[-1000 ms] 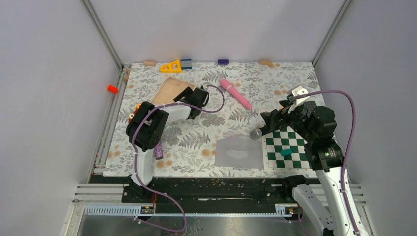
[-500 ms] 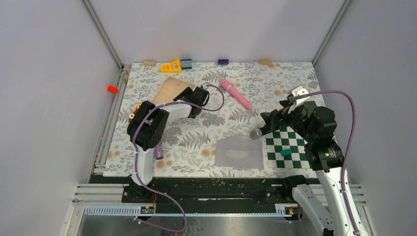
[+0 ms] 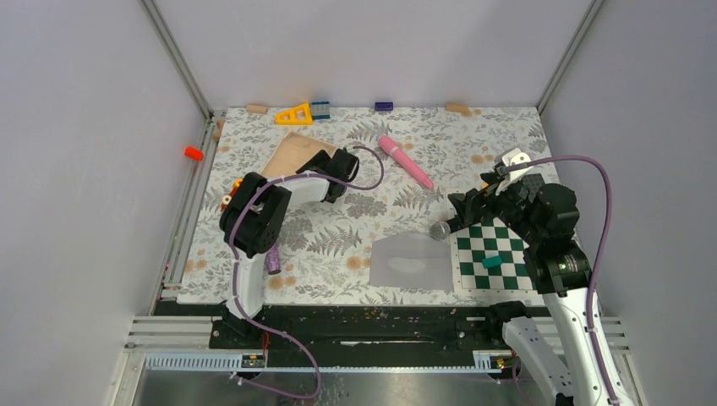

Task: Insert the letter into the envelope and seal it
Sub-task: Pick up the letter from the center of the board.

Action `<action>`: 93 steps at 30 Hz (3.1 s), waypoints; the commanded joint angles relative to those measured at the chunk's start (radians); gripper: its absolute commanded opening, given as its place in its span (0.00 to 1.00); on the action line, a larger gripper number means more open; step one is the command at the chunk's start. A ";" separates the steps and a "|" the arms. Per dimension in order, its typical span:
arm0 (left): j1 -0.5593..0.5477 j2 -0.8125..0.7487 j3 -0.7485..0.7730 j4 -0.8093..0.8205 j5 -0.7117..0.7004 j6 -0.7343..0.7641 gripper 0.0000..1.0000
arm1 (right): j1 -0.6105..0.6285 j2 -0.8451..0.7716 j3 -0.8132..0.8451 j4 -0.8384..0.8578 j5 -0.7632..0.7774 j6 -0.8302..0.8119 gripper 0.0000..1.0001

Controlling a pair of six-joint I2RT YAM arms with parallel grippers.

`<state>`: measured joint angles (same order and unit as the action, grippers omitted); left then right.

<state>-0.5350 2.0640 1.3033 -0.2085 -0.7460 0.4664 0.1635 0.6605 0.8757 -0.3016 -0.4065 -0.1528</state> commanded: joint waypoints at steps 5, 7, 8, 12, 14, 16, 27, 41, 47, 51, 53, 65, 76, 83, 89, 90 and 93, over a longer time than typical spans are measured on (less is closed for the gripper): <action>0.010 0.040 0.054 -0.041 -0.032 -0.015 0.71 | 0.002 -0.007 0.000 0.042 -0.015 0.005 0.99; 0.012 0.044 0.059 -0.042 -0.037 -0.015 0.70 | 0.002 -0.008 0.000 0.042 -0.015 0.006 0.99; 0.012 0.046 0.060 -0.042 -0.040 -0.015 0.70 | 0.002 -0.008 0.000 0.041 -0.015 0.007 0.99; 0.012 0.052 0.066 -0.040 -0.050 -0.015 0.68 | 0.002 -0.009 0.000 0.042 -0.017 0.009 0.99; 0.012 0.054 0.067 -0.037 -0.053 -0.017 0.67 | 0.002 -0.009 0.000 0.042 -0.017 0.009 0.99; 0.012 0.056 0.067 -0.033 -0.058 -0.017 0.66 | 0.001 -0.013 0.000 0.041 -0.016 0.010 0.99; 0.012 0.059 0.065 -0.018 -0.069 -0.015 0.57 | 0.001 -0.015 0.001 0.042 -0.018 0.012 0.99; 0.017 0.054 0.063 -0.012 -0.058 -0.015 0.26 | -0.001 -0.012 0.001 0.041 -0.026 0.016 0.99; 0.018 0.054 0.063 -0.015 -0.053 -0.017 0.08 | 0.000 -0.014 0.000 0.041 -0.029 0.019 0.99; 0.020 0.053 0.063 -0.014 -0.053 -0.017 0.00 | -0.001 -0.011 0.001 0.042 -0.030 0.019 0.99; 0.020 0.053 0.064 -0.015 -0.052 -0.017 0.00 | -0.001 -0.009 0.000 0.040 -0.030 0.019 0.99; 0.021 0.007 0.043 0.031 -0.006 0.019 0.00 | 0.000 0.024 0.018 0.041 -0.021 0.029 0.99; 0.020 -0.093 0.061 0.141 0.005 0.094 0.00 | -0.001 0.060 0.030 0.032 -0.027 0.041 0.99; 0.008 -0.201 0.025 0.140 0.081 0.091 0.00 | 0.000 0.077 0.037 0.028 -0.039 0.057 0.99; -0.027 -0.274 -0.027 0.145 0.140 0.108 0.00 | 0.000 0.078 0.038 0.027 -0.042 0.061 0.99; -0.035 -0.282 -0.032 0.145 0.148 0.110 0.00 | -0.001 0.077 0.038 0.028 -0.042 0.062 0.99; -0.057 -0.306 -0.041 0.145 0.170 0.111 0.00 | -0.001 0.080 0.036 0.028 -0.039 0.068 0.99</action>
<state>-0.5640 1.8153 1.2804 -0.1020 -0.6395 0.5610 0.1635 0.7410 0.8776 -0.3016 -0.4145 -0.1001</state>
